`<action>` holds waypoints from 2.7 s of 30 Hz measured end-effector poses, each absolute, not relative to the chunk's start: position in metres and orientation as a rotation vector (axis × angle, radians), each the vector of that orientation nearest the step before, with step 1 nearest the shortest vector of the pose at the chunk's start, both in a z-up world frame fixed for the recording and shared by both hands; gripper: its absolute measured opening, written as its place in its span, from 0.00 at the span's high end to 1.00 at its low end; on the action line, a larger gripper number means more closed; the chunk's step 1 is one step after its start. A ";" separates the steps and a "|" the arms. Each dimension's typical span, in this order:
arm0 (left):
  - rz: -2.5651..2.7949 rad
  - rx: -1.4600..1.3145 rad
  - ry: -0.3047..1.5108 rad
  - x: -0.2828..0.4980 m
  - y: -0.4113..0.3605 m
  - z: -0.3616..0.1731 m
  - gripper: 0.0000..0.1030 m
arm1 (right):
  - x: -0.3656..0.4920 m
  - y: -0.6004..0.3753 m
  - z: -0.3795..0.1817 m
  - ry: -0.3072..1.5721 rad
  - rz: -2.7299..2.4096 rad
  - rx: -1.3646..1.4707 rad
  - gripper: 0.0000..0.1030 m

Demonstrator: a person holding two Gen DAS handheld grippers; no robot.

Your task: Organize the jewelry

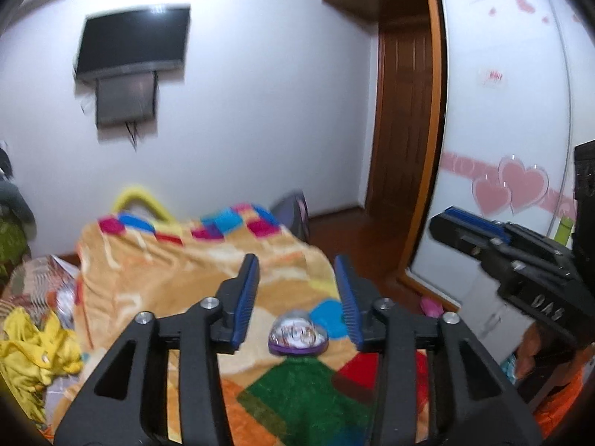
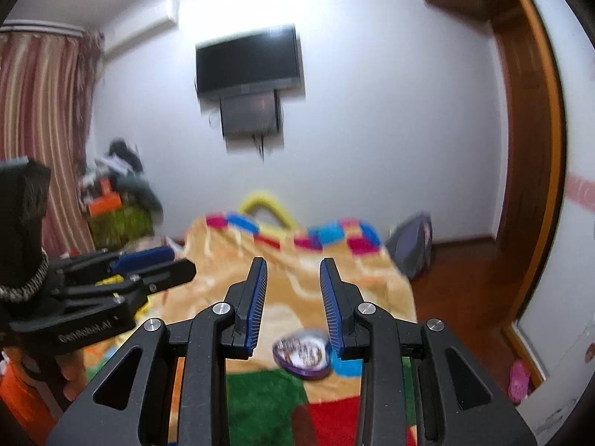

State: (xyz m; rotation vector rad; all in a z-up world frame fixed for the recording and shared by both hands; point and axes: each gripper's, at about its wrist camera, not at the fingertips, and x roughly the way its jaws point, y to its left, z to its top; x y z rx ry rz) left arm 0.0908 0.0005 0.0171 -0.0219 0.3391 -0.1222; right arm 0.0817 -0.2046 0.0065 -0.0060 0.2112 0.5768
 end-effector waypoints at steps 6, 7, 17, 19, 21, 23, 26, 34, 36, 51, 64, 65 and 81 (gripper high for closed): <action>-0.072 -0.014 0.194 0.040 -0.003 0.040 0.40 | 0.040 -0.210 0.028 0.061 0.550 0.019 0.58; -0.067 -0.018 0.175 0.033 -0.003 0.042 0.38 | 0.037 -0.209 0.028 0.045 0.543 0.024 0.56; -0.022 -0.040 0.136 0.007 0.000 0.041 0.05 | 0.021 -0.204 0.019 0.017 0.450 0.015 0.11; -0.017 -0.046 0.142 0.006 0.001 0.039 0.04 | 0.021 -0.204 0.019 0.023 0.442 0.017 0.06; -0.018 -0.054 0.147 0.002 0.002 0.037 0.04 | 0.020 -0.206 0.018 0.025 0.433 0.020 0.04; -0.015 -0.063 0.152 0.001 0.004 0.037 0.03 | 0.019 -0.208 0.017 0.033 0.434 0.020 0.04; -0.012 -0.070 0.157 0.000 0.005 0.036 0.03 | 0.017 -0.213 0.015 0.039 0.432 0.018 0.04; -0.004 -0.068 0.162 0.002 0.003 0.033 0.03 | 0.017 -0.217 0.014 0.055 0.433 0.022 0.04; -0.004 -0.065 0.164 0.002 0.002 0.033 0.03 | 0.016 -0.217 0.014 0.058 0.434 0.022 0.04; -0.001 -0.050 0.163 0.003 -0.003 0.031 0.00 | 0.017 -0.217 0.016 0.074 0.437 0.018 0.04; -0.015 -0.055 0.176 0.007 -0.003 0.031 0.00 | 0.018 -0.219 0.014 0.080 0.440 0.013 0.04; -0.015 -0.054 0.178 0.007 -0.003 0.030 0.00 | 0.019 -0.220 0.014 0.081 0.439 0.013 0.04; -0.032 -0.080 0.192 0.010 0.003 0.027 0.00 | 0.025 -0.218 0.012 0.100 0.432 0.013 0.04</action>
